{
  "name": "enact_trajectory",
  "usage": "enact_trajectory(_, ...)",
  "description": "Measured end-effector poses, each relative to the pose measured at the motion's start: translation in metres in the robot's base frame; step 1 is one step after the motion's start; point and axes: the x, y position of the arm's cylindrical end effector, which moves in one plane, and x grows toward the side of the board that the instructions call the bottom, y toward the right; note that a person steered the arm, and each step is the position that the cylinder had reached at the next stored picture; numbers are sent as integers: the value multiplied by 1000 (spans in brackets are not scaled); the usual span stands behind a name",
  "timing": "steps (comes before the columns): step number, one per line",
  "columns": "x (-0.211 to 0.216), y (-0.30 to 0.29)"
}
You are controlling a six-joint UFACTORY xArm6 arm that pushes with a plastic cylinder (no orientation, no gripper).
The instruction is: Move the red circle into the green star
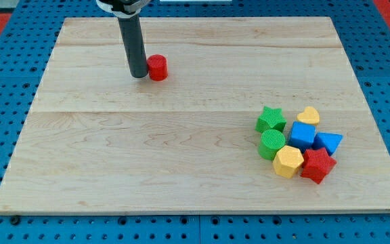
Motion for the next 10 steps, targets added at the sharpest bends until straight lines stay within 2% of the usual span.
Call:
enact_trajectory(2, -2, 0)
enact_trajectory(3, -17, -25)
enact_trajectory(4, -38, -18)
enact_trajectory(5, 9, 66)
enact_trajectory(6, 83, 117)
enact_trajectory(7, 95, 136)
enact_trajectory(8, 29, 129)
enact_trajectory(9, 46, 183)
enact_trajectory(10, 90, 200)
